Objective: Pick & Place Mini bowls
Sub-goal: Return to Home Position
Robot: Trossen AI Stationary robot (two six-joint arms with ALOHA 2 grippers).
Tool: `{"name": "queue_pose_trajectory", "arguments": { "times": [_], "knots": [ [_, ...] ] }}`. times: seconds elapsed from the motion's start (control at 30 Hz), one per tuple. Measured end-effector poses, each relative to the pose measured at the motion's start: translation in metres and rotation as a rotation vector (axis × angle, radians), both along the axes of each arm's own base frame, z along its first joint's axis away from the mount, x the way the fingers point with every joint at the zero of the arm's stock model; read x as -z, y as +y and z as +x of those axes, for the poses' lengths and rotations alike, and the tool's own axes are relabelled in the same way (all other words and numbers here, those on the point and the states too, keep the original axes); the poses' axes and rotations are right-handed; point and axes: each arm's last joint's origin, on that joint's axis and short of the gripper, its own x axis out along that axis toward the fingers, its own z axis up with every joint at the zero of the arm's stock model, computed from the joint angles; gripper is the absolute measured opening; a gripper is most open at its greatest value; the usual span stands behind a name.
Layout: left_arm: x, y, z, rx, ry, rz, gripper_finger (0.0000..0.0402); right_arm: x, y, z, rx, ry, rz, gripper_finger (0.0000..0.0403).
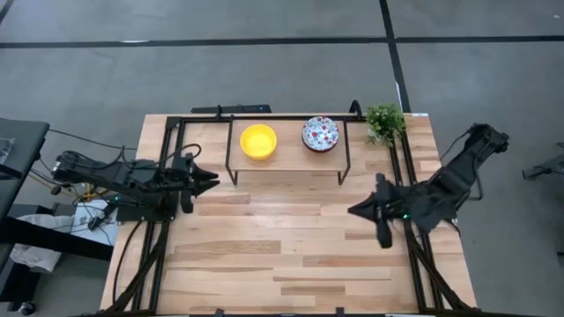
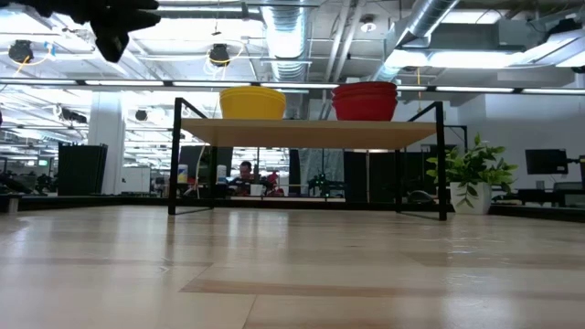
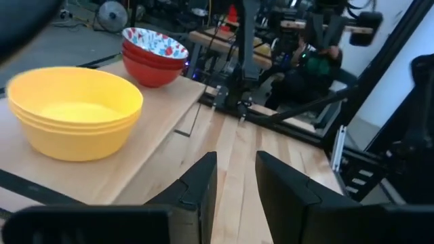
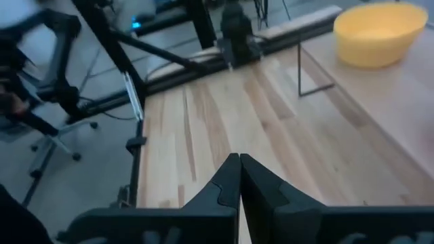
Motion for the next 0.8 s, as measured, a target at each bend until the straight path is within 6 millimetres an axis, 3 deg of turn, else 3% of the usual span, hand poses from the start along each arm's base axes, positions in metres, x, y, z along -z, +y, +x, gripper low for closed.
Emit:
{"name": "queue_pose_trajectory", "arguments": {
  "times": [0.4,0.63,0.8],
  "knots": [
    [0.030,-0.002,0.005,0.005,-0.034,-0.003,0.0102,-0.039,-0.037,-0.070,-0.275,-0.241,-0.079,0.0000],
    [0.074,0.000,0.004,-0.051,-0.020,-0.097,0.0102,-0.011,-0.066,-0.101,-0.430,-0.421,-0.040,0.0000],
    [0.090,0.001,0.003,-0.047,-0.100,-0.152,0.0102,0.032,-0.080,-0.116,-0.531,-0.557,0.008,0.0000]
  ]
}}
